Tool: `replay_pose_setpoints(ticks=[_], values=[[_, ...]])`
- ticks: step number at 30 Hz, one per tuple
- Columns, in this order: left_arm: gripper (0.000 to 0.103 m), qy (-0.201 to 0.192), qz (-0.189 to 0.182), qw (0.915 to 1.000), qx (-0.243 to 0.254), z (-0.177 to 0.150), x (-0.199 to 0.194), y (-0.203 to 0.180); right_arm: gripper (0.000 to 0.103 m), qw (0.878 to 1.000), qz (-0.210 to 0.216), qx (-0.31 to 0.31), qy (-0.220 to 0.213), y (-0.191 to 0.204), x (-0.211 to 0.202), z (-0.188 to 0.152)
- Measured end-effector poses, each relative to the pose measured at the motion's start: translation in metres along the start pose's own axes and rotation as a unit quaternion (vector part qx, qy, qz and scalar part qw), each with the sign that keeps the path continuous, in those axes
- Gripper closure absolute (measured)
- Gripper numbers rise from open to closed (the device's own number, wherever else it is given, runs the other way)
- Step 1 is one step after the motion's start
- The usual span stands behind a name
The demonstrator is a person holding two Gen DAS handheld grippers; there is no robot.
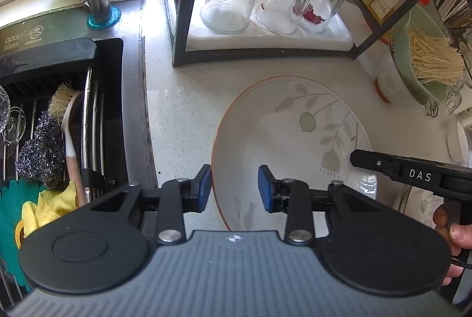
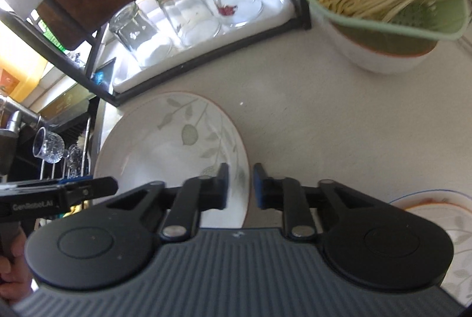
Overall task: Organize plates and bowls
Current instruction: 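Lift the second leaf plate with both grippers and carry it onto the stack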
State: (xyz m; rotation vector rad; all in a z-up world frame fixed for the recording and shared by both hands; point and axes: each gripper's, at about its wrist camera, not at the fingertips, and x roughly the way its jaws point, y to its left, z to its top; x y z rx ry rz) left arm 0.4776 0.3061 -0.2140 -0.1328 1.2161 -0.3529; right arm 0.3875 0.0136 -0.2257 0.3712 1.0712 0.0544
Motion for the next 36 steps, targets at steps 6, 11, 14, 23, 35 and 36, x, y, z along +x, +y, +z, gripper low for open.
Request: replay_pose_setpoints(ticks=[6,11,14,23,35,36], values=[[0.068,0.018,-0.01,0.9997,0.016,0.0,0.014,0.001,0.089,1.0,0.004,0.005,-0.003,-0.001,0.004,-0.002],[0.069,0.032,-0.04,0.9987,-0.001,0.004,0.015,0.01,0.089,1.0,0.01,0.012,-0.004,-0.002,0.003,-0.002],[0.068,0.047,-0.057,0.9972,-0.01,0.006,0.015,0.014,0.088,1.0,0.011,0.009,0.002,-0.003,0.002,-0.002],[0.067,0.047,-0.086,0.9952,-0.002,0.009,-0.011,-0.002,0.088,0.999,0.031,0.015,0.003,-0.011,-0.02,-0.008],[0.066,0.04,-0.133,0.9902,-0.01,0.0,-0.052,-0.025,0.088,0.996,0.063,0.032,-0.049,-0.024,-0.085,-0.018],[0.066,0.037,-0.136,0.99,-0.011,-0.001,-0.056,-0.027,0.088,0.996,0.064,0.031,-0.054,-0.025,-0.09,-0.019]])
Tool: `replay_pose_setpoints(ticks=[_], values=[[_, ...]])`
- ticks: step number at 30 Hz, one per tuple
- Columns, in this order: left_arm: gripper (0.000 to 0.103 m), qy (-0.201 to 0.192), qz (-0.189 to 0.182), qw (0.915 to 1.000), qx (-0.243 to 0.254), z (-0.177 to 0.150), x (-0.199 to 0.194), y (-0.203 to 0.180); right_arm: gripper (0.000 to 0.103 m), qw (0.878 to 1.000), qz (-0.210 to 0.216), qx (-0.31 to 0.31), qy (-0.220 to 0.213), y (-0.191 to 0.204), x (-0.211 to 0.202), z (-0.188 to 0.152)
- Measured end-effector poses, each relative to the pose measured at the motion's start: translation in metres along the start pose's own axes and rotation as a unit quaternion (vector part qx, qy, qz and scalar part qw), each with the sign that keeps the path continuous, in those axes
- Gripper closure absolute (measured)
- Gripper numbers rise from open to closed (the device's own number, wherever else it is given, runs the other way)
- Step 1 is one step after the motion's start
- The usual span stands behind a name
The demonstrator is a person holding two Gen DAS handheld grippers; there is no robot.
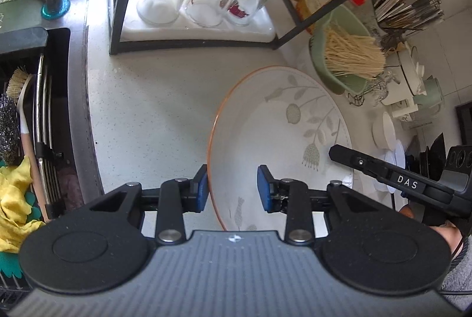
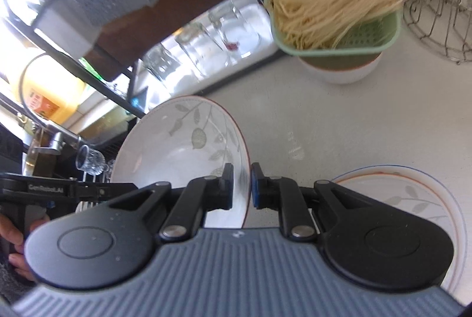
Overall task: Organize plates and bowls
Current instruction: 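Lift the second leaf plate with both grippers and carry it onto the stack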
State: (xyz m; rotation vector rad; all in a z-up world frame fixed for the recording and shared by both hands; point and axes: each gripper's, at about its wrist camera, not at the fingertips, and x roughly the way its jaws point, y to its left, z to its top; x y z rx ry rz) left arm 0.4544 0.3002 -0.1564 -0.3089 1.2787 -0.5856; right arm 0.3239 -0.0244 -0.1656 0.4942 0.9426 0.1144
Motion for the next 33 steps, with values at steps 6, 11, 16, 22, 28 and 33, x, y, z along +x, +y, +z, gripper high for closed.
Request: replay_pose_setpoints(ticks=[6,11,16,22,28,33], values=[[0.066,-0.005,-0.01,0.9999,0.01,-0.013,-0.014,-0.018,0.088,1.0,0.011,0.003,-0.019,-0.004,-0.027,-0.009],[0.066,0.001,-0.014,0.9998,0.014,-0.026,-0.011,-0.033,0.088,1.0,0.012,0.009,-0.025,-0.013,-0.045,-0.02],[0.066,0.005,-0.01,0.9998,0.017,-0.036,0.001,-0.05,0.088,0.999,0.011,0.014,-0.028,-0.028,-0.058,-0.029],[0.066,0.0,-0.013,0.9999,0.006,-0.049,0.019,-0.069,0.088,0.999,0.003,0.019,-0.025,-0.05,-0.069,-0.036],[0.066,0.006,-0.007,0.9999,0.009,-0.062,0.044,-0.083,0.088,1.0,-0.01,0.012,-0.014,-0.073,-0.074,-0.045],[0.066,0.011,0.009,0.9999,0.004,-0.072,0.063,-0.094,0.088,1.0,-0.017,0.007,0.001,-0.095,-0.068,-0.054]])
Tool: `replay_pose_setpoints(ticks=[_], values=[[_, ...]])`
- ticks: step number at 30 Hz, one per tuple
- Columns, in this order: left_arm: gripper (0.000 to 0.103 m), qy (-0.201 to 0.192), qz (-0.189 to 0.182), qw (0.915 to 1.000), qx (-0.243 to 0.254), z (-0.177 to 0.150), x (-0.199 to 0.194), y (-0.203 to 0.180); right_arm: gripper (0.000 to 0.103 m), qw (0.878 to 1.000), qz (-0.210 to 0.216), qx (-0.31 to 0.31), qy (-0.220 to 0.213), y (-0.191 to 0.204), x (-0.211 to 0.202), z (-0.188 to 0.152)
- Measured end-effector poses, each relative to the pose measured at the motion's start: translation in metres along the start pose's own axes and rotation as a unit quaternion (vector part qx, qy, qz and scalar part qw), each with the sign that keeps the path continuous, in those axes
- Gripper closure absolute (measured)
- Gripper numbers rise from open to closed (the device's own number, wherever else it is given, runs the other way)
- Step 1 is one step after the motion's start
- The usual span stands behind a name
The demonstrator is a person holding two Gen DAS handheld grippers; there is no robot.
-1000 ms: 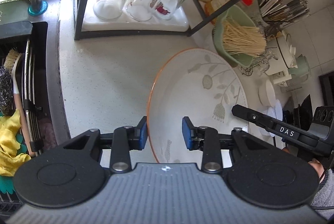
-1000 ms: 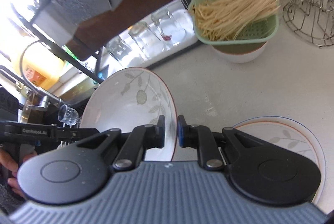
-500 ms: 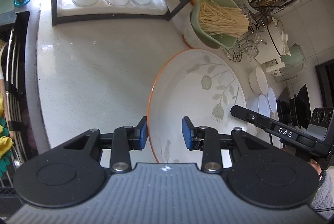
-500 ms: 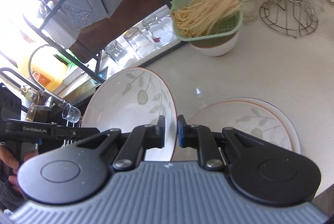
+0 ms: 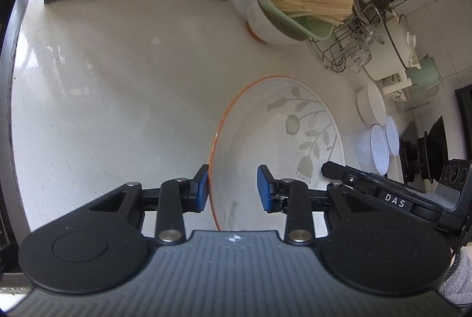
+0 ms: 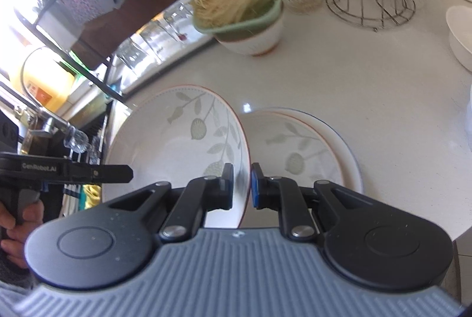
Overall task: Organize plates and bowls
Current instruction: 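Lift the second leaf plate with both grippers and carry it onto the stack, then open both grippers and pull them back from the plate stack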
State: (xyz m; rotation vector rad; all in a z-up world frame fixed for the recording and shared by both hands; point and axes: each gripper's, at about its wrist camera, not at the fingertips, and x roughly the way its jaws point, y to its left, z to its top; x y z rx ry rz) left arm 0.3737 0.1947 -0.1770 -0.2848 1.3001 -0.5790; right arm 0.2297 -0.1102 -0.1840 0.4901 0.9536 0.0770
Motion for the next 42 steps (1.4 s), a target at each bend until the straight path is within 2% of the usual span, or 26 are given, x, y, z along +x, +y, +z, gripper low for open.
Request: replay_pose_setpoints(ticks=[5,11,17,21,24,28,32,36,42], values=[[0.066,0.006,0.022,0.9997,0.002,-0.008,0.015,-0.013,0.088,1.0,-0.004,-0.003,0.018,-0.017,0.006,-0.007],[0.065,-0.012,0.052,0.9985,-0.009,-0.013,0.019,-0.027,0.087,0.999,-0.001,-0.026,0.037,-0.028,0.012,-0.007],[0.065,-0.026,0.1,0.9944,-0.019,-0.019,0.022,-0.043,0.086,0.997,0.004,-0.06,0.045,-0.029,0.019,0.001],[0.065,-0.05,0.137,0.9889,-0.028,-0.023,0.023,-0.054,0.085,0.996,0.007,-0.075,0.053,-0.03,0.023,0.004],[0.065,-0.044,0.146,0.9873,-0.045,-0.023,0.031,-0.059,0.086,0.993,0.008,-0.099,0.06,-0.031,0.024,0.005],[0.065,-0.046,0.17,0.9833,-0.045,-0.025,0.037,-0.069,0.086,0.99,0.009,-0.126,0.069,-0.038,0.026,0.009],[0.065,-0.049,0.186,0.9796,-0.058,-0.028,0.039,-0.073,0.086,0.986,0.01,-0.15,0.07,-0.037,0.025,0.011],[0.065,-0.058,0.187,0.9784,-0.066,-0.032,0.038,-0.075,0.087,0.985,0.003,-0.166,0.056,-0.036,0.02,0.013],[0.065,-0.073,0.192,0.9759,-0.075,-0.038,0.034,-0.081,0.087,0.986,0.014,-0.163,0.043,-0.042,0.011,0.012]])
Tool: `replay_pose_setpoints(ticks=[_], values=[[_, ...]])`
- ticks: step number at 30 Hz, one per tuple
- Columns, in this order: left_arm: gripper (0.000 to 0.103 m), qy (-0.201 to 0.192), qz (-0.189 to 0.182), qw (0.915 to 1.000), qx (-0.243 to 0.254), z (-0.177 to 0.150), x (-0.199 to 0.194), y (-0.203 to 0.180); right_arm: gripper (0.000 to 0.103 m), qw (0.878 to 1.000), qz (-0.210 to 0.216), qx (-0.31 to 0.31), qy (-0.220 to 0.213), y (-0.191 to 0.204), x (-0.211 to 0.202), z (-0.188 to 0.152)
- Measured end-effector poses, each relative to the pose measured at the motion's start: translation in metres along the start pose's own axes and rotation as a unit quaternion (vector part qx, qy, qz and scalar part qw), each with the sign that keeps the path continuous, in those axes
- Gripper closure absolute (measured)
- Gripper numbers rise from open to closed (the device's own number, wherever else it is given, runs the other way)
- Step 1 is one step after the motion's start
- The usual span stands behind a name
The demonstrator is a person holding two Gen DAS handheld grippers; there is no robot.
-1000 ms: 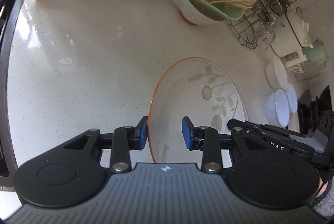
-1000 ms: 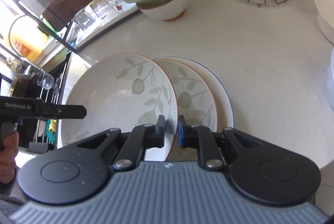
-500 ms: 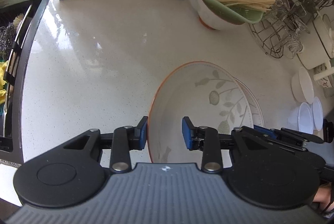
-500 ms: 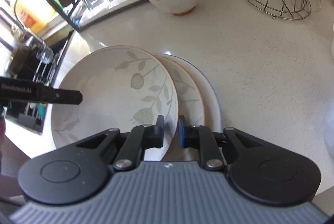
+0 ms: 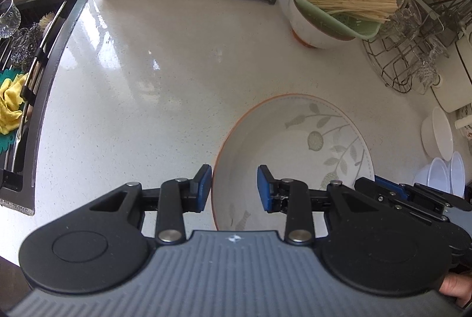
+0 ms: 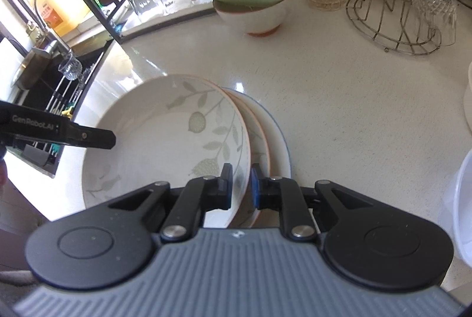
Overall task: Organize plates and bowls
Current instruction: 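Open both grippers and pull them back from the plate stack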
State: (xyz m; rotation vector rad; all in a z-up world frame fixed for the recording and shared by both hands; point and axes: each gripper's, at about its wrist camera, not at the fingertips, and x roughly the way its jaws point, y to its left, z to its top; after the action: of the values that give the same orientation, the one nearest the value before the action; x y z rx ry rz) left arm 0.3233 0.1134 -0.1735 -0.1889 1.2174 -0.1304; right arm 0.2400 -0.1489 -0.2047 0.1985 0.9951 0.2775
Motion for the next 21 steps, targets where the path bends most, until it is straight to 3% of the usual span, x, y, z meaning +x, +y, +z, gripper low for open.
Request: replay_pose_setpoints(ticks=[5,8,10,15,21], values=[[0.065,-0.014,-0.008,0.9998,-0.01,-0.003,-0.007,-0.006,0.087,1.0,-0.001,-0.016,-0.016,-0.001,-0.013,-0.002],[0.065,-0.02,-0.013,0.9997,-0.009,-0.006,-0.009,-0.013,0.085,0.999,-0.023,-0.038,-0.024,0.002,-0.02,-0.004],[0.065,-0.022,-0.015,0.9996,-0.007,-0.008,-0.01,-0.018,0.086,0.999,-0.009,-0.035,-0.031,-0.002,-0.025,-0.006],[0.065,-0.037,-0.018,0.9991,0.014,-0.012,-0.019,-0.037,0.086,0.998,-0.007,-0.046,-0.05,-0.004,-0.041,-0.008],[0.065,-0.081,-0.019,0.9956,0.044,-0.016,-0.048,-0.066,0.086,0.995,-0.012,-0.051,-0.086,-0.008,-0.068,-0.009]])
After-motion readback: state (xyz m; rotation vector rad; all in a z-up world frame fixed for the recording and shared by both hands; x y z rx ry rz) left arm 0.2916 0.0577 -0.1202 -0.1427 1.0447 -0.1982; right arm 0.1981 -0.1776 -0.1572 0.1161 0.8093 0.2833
